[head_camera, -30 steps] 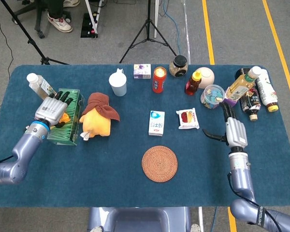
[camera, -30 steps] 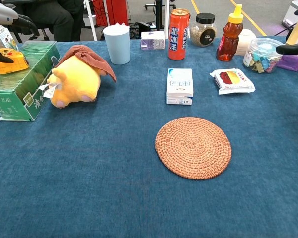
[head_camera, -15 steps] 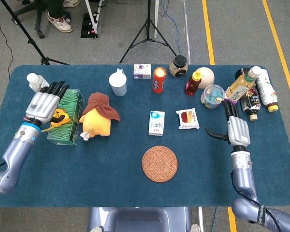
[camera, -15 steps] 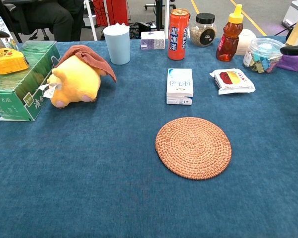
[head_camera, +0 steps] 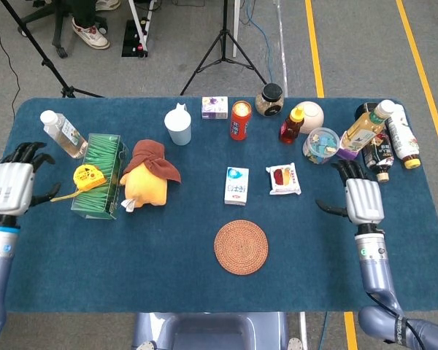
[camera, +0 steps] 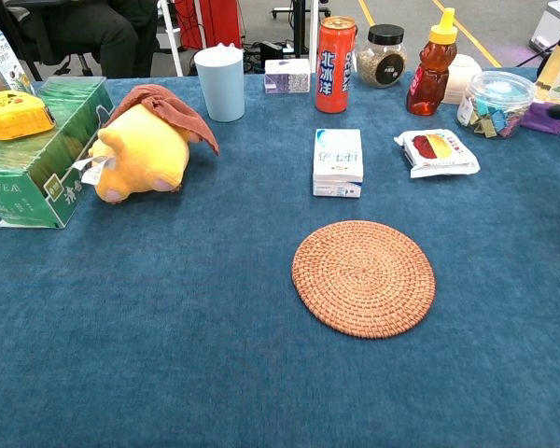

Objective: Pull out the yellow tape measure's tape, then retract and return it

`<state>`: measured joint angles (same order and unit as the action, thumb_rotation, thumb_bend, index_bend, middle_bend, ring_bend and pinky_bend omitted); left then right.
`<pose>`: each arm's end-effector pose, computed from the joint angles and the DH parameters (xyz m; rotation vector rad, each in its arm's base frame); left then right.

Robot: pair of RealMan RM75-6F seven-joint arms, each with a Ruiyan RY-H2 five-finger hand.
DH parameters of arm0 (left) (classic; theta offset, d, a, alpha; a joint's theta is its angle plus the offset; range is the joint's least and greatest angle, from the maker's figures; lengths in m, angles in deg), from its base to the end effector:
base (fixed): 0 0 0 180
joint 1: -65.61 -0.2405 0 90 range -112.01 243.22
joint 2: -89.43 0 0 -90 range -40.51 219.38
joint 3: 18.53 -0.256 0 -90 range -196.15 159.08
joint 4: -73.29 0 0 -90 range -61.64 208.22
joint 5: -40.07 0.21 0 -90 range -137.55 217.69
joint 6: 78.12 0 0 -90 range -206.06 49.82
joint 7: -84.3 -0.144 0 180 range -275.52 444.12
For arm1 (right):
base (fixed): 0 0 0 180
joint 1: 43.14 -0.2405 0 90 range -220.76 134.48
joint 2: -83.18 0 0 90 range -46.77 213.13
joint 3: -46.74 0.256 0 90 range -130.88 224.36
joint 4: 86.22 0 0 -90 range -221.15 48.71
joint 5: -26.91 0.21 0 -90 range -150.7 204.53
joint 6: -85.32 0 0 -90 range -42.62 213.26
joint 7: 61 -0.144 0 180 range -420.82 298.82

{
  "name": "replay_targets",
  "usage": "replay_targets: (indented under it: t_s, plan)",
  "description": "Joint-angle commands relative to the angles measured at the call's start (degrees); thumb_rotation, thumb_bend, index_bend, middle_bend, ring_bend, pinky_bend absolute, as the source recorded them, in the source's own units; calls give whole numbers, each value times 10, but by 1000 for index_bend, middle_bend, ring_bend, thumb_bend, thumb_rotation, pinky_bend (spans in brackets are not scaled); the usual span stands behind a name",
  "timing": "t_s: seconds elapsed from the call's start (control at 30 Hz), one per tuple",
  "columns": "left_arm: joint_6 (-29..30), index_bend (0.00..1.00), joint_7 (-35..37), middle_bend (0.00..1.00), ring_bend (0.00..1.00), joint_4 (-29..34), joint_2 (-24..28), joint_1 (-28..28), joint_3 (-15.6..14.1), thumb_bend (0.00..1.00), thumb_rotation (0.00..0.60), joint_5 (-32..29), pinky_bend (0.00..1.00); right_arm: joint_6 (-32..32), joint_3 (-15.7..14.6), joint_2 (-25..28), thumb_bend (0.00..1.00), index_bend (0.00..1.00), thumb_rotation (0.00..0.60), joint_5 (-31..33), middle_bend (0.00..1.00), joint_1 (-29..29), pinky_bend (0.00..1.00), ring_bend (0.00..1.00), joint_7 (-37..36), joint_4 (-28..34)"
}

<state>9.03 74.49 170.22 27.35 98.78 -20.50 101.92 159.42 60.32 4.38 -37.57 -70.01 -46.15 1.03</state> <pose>-0.2440 0.3017 0.1782 -1.3645 -0.7247 -0.9223 -0.2420 -0.3236 0.0981 1.3447 -0.8877 0.9625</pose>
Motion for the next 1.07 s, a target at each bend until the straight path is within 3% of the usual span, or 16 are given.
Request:
replay_targets:
  t_s: [0.03, 0.3, 0.6, 1.07]
  plan:
    - [72, 386, 37, 221, 161, -23, -15, -84, -25, 248, 600, 31, 364, 18, -23, 16, 222, 212, 397, -18, 185, 20, 243, 137, 16, 3]
    - [126, 403, 54, 231, 162, -34, -25, -168, -43, 249, 600, 86, 363, 44, -49, 31, 223, 245, 401, -40, 207, 57, 240, 150, 13, 31]
    - [106, 410, 13, 231, 162, -20, -22, -225, -64, 249, 600, 98, 354, 80, -71, 45, 224, 245, 402, -51, 221, 103, 239, 155, 20, 64]
    - [60, 415, -7, 239, 162, 7, -8, -242, -38, 249, 600, 126, 334, 90, -68, 52, 223, 245, 403, -67, 223, 127, 239, 156, 3, 72]
